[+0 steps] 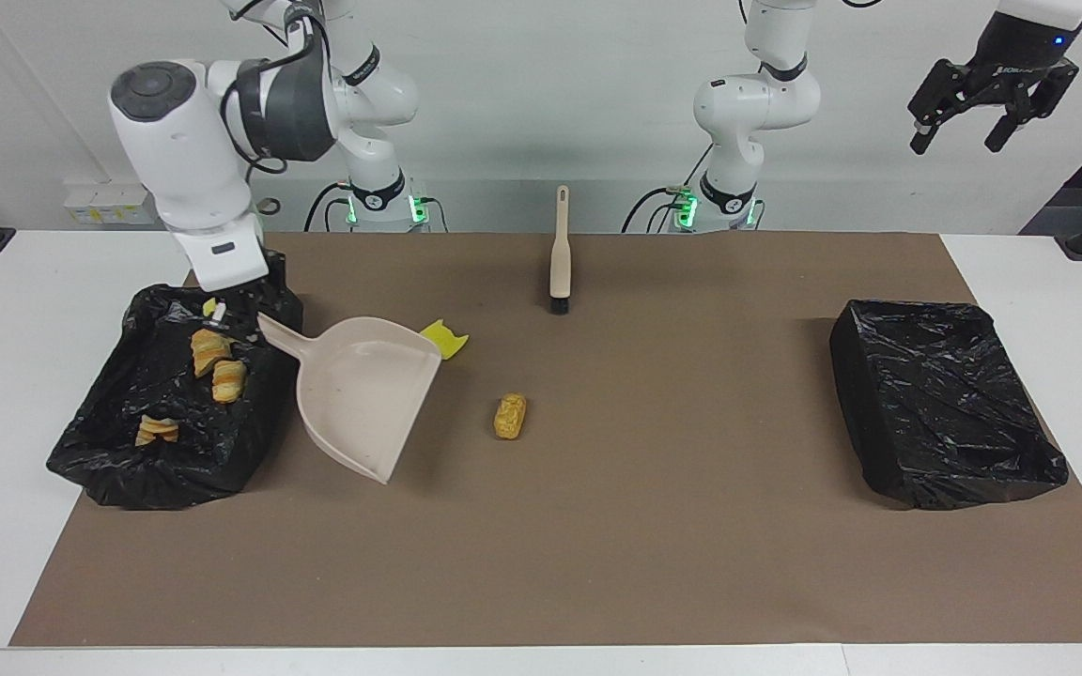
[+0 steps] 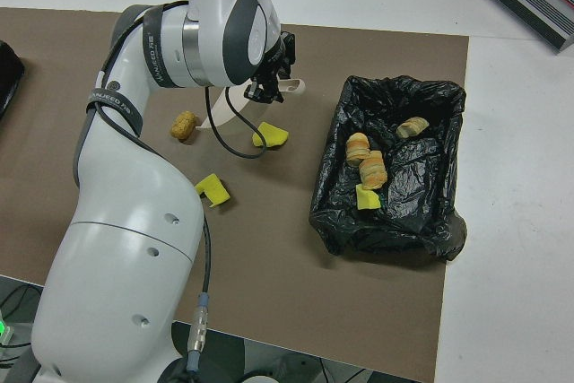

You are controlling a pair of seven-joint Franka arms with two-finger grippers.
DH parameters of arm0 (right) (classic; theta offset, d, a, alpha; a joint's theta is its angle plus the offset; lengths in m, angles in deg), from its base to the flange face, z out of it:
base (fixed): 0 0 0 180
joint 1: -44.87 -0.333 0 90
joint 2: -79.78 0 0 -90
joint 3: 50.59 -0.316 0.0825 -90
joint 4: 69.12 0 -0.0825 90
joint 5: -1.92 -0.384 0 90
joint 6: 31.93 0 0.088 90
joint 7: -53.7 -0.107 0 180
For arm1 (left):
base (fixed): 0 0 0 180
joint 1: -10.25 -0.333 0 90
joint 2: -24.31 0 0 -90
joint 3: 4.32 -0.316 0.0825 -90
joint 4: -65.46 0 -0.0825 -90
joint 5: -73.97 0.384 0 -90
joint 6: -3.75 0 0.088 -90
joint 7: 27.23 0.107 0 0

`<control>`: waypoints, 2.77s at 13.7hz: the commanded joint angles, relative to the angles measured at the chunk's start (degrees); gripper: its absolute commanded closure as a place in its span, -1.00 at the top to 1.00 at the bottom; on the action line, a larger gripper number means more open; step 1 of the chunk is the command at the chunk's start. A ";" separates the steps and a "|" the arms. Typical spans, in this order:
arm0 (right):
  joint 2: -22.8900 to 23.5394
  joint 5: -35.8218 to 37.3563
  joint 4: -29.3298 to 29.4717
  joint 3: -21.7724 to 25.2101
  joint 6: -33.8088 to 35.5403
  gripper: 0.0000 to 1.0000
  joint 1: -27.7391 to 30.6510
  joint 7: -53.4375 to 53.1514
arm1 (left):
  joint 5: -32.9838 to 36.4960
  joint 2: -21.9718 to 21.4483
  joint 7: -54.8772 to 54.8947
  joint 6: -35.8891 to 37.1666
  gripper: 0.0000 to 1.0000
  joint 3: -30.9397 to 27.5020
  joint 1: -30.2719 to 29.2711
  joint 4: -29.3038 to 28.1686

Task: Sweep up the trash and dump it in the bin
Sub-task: 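Return the dustpan to the table center with the right gripper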

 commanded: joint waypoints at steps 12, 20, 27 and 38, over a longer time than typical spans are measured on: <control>9.19 -2.37 -2.24 0.17 -17.63 -1.00 -21.79 -67.49 | 0.63 -1.84 -3.01 1.86 1.00 1.23 -0.24 -1.69; 16.32 -1.58 -1.17 0.26 -25.02 -1.00 -34.37 -105.03 | 0.63 -1.84 -3.01 1.95 1.00 1.06 -0.33 -1.69; 15.71 -2.64 -1.01 -0.35 -14.49 1.00 -34.38 -106.13 | 0.63 -1.84 -3.01 1.95 1.00 1.06 -0.33 -1.69; 2.27 -9.22 -13.20 -3.08 -6.74 1.00 -40.61 -112.17 | 0.63 -1.84 -3.01 1.86 1.00 1.06 -0.33 -1.78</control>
